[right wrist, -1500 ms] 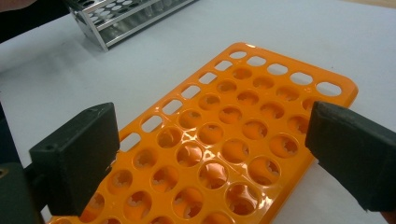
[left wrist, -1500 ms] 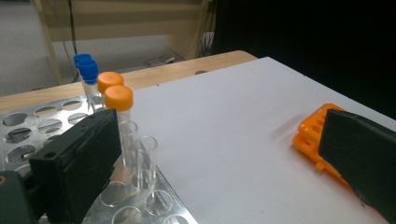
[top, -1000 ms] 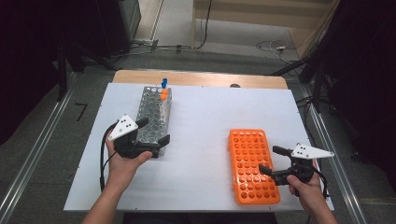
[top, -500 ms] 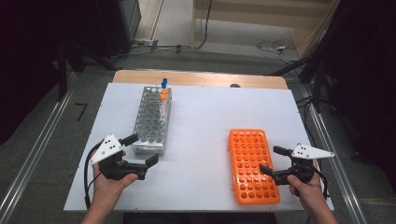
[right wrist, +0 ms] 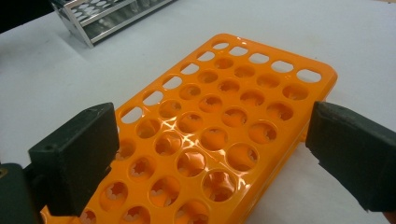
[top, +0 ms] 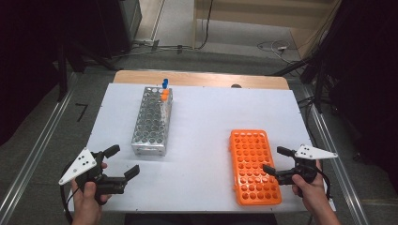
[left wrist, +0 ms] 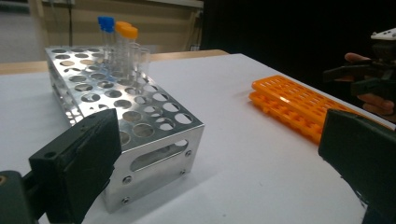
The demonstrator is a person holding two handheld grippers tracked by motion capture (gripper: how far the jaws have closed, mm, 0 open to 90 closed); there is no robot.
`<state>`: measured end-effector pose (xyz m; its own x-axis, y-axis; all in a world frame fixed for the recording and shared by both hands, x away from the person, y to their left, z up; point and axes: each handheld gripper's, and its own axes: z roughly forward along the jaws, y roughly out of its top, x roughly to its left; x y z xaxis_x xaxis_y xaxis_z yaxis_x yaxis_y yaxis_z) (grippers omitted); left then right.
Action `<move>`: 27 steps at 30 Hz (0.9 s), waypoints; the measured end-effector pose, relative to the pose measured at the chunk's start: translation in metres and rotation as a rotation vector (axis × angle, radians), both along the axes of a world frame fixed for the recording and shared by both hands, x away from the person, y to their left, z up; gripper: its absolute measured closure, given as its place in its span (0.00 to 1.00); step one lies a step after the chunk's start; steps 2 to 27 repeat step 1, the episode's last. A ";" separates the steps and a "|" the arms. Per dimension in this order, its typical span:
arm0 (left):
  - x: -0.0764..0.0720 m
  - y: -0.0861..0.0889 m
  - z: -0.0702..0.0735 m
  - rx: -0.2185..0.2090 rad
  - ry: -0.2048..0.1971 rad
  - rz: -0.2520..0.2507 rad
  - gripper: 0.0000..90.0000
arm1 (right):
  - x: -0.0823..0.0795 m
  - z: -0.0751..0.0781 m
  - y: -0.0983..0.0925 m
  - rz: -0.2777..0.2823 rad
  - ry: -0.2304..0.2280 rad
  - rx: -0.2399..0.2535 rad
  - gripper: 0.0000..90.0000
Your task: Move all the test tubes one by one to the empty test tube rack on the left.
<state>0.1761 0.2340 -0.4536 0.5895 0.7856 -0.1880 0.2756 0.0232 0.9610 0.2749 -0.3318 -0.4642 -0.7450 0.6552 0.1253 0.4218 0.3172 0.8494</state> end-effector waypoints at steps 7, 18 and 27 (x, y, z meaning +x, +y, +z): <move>0.001 0.000 0.000 -0.002 0.001 0.002 0.00 | 0.000 0.000 0.000 0.001 0.000 -0.001 0.02; 0.001 0.000 0.000 -0.002 0.001 0.002 0.00 | 0.000 0.000 0.000 0.001 0.000 -0.001 0.02; 0.001 0.000 0.000 -0.002 0.001 0.002 0.00 | 0.000 0.000 0.000 0.001 0.000 -0.001 0.02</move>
